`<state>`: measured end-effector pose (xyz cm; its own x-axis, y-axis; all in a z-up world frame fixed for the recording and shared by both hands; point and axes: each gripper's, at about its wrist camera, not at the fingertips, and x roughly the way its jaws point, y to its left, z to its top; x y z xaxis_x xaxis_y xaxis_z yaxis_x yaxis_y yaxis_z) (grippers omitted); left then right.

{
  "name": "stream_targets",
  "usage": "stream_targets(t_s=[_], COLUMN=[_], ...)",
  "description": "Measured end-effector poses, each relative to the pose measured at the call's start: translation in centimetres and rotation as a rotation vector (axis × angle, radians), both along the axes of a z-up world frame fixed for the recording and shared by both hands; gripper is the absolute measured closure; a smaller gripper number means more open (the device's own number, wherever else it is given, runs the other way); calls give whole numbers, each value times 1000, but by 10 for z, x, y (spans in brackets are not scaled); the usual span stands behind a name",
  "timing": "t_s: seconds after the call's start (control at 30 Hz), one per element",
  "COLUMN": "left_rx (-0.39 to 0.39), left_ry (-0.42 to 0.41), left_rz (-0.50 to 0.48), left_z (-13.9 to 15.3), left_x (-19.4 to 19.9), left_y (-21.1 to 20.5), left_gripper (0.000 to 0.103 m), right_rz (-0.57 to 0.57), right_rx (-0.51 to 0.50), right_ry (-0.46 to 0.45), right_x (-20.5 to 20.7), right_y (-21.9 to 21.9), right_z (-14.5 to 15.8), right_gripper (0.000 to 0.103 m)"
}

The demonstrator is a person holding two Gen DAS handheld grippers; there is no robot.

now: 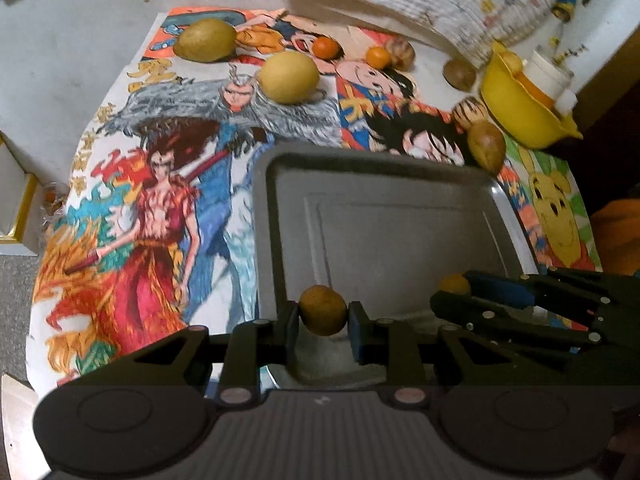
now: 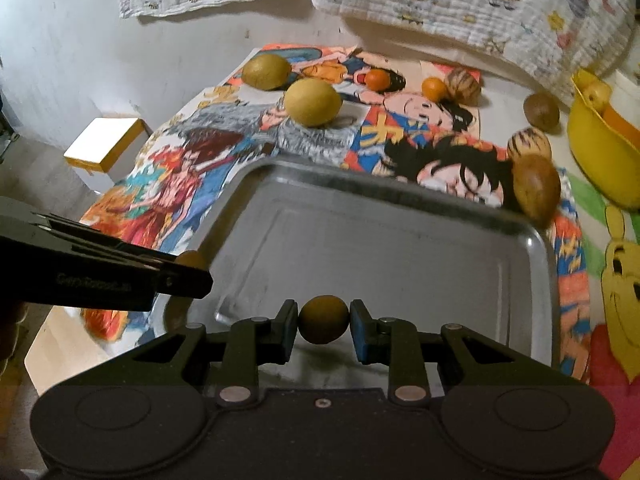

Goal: Organize fruits
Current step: 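Lower both small brown fruits onto the metal tray and open both tools, then lift both tools away from the tray toward the remaining fruits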

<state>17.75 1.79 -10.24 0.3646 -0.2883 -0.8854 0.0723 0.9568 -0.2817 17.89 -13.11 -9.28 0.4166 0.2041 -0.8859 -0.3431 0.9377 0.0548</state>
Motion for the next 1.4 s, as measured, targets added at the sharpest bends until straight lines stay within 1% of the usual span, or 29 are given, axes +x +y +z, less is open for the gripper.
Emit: stream_targets(t_s=[0.2, 0.37, 0.5, 0.6, 0.63, 0.7, 0.77, 0.83, 0.9, 0.93, 0.97, 1.0, 1.03, 1.07, 1.1, 1.13, 1.17, 1.2, 1.4], left_rx=[50, 62, 65, 43, 28, 13, 10, 0, -4, -4, -4, -4, -2, 3, 12, 27, 45, 61, 141], left_ry=[10, 12, 26, 46, 50, 58, 53, 51, 43, 39, 34, 31, 27, 24, 20, 21, 24, 27, 40], left_rz=[-32, -61, -64, -64, -59, -45, -36, -28, -27, -28, -31, -34, -38, -42, -47, -54, -62, -70, -88], left_z=[-8, -11, -14, -15, -15, -13, -10, -5, 1, 3, 6, 9, 11, 14, 15, 17, 17, 17, 14], left_x=[-9, -11, -10, -9, -9, -9, -10, -12, -15, -16, -18, -19, -21, -23, -25, -26, -27, -28, -29], left_y=[-9, -16, -17, -15, -14, -11, -7, -3, 0, 0, 0, 0, 0, -1, -1, -1, -2, -2, 3], left_gripper=[74, 74, 74, 73, 71, 60, 53, 47, 39, 38, 33, 26, 22, 14, 7, 4, 1, 1, 1], right_rz=[-37, -49, -56, -53, -52, -56, -66, -79, -91, -95, -100, -105, -110, -118, -129, -137, -144, -150, -202], right_rx=[-6, -6, 3, 5, 5, 2, 0, -1, -1, -1, -1, 1, 3, 4, 5, 6, 4, -2, -76], right_ry=[26, 35, 28, 23, 22, 20, 17, 10, 3, 0, -3, -6, -8, -10, -10, -8, -6, -2, 20], right_x=[-14, -20, -21, -22, -23, -25, -27, -29, -31, -31, -32, -32, -33, -33, -33, -33, -33, -33, -35], right_y=[-6, -9, -11, -13, -14, -16, -19, -24, -27, -29, -31, -32, -33, -34, -36, -37, -38, -39, -49], right_z=[-11, -19, -20, -19, -19, -16, -12, -7, -1, 1, 5, 8, 10, 12, 14, 15, 16, 16, 14], right_gripper=[73, 72, 72, 66, 60, 54, 51, 42, 37, 33, 31, 26, 19, 15, 7, 3, 2, 1, 1])
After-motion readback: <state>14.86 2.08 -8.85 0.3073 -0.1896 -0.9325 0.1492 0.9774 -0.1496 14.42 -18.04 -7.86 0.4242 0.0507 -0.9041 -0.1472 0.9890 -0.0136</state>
